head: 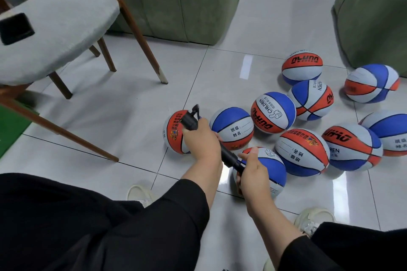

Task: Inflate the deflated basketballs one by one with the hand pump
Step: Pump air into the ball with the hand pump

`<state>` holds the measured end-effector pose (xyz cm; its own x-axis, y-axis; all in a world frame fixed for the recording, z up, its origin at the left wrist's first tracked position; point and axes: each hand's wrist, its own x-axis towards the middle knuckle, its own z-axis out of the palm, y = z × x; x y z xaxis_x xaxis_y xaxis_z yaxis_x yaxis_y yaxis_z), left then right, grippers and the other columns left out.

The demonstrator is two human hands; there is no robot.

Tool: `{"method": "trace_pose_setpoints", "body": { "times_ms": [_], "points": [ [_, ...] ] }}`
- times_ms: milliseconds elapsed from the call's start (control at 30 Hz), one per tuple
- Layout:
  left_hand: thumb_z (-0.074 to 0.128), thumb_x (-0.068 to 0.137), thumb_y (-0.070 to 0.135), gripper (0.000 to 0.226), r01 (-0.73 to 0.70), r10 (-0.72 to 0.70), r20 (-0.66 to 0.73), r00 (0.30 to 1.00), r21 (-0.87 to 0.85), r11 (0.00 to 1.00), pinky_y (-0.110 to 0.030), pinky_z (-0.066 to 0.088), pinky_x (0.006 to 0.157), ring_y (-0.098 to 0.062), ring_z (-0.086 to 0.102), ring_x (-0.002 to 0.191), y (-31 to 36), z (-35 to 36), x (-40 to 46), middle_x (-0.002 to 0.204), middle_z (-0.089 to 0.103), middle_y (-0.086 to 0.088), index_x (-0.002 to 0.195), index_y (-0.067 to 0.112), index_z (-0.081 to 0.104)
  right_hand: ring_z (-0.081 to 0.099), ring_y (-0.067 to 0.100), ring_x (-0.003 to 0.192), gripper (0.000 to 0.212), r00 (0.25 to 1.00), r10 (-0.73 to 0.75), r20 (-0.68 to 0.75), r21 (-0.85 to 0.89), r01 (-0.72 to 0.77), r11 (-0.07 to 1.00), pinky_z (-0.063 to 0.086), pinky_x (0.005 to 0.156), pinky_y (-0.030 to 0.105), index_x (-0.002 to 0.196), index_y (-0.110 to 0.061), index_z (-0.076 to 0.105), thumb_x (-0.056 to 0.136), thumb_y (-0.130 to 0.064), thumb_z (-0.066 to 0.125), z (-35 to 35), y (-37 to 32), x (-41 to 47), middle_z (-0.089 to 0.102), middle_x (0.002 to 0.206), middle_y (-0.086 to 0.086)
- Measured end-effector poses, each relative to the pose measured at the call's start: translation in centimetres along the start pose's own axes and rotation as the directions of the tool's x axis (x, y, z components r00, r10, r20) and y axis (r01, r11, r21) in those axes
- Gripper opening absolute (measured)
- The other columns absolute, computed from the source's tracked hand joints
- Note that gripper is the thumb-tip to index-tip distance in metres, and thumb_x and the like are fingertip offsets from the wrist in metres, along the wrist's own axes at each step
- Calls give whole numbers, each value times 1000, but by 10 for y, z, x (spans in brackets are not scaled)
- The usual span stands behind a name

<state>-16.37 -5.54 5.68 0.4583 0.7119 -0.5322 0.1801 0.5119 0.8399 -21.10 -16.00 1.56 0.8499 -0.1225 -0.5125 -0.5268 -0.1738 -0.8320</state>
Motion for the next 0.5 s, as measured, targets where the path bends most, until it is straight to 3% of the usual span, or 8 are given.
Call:
{"method": "trace_pose_setpoints", "body": {
  "times_ms": [100, 267, 367, 433, 500],
  "points": [
    [54, 94, 14, 19, -1, 1, 10, 1000, 2, 1000, -34, 53, 55, -24, 56, 50, -6, 2, -5, 64, 60, -10, 113, 16, 56, 53, 21, 55, 61, 1000, -5, 24, -38, 6, 999, 43, 53, 29, 103, -27, 71, 105, -61, 20, 4, -6, 2, 58, 61, 6],
    [55, 94, 15, 24, 58, -58, 64, 996, -10, 998, -32, 54, 54, -23, 57, 49, -4, 0, -4, 53, 58, -3, 118, 13, 55, 50, 21, 53, 63, 1000, -25, 0, -6, 25, 1000, 42, 52, 30, 99, -23, 71, 104, -62, 21, 0, -8, 1, 55, 57, 8],
    [56, 93, 16, 26, 57, -54, 83, 995, -24, 998, -32, 52, 55, -23, 55, 46, 5, 2, 1, 53, 56, -4, 118, 9, 55, 53, 22, 58, 71, 999, -33, 15, -8, 33, 999, 49, 60, 39, 96, -24, 73, 87, -75, 25, -6, -3, 5, 58, 63, 6],
    [56, 94, 17, 21, 36, -35, 35, 999, -30, 999, -32, 50, 54, -23, 53, 43, 14, 0, 12, 56, 57, -7, 113, 7, 57, 56, 24, 64, 79, 998, -55, -3, -11, 55, 998, 51, 68, 45, 102, -16, 72, 73, -76, 30, -13, 7, 6, 62, 70, 3],
    [56, 94, 18, 6, 18, -19, -21, 1000, -28, 999, -28, 48, 48, -23, 52, 43, 25, -3, 23, 62, 58, -13, 96, 12, 57, 53, 18, 54, 70, 1000, -11, -18, -4, 11, 1000, 45, 59, 34, 103, -14, 71, 88, -70, 32, -22, 16, 4, 61, 60, 0]
  ]
}}
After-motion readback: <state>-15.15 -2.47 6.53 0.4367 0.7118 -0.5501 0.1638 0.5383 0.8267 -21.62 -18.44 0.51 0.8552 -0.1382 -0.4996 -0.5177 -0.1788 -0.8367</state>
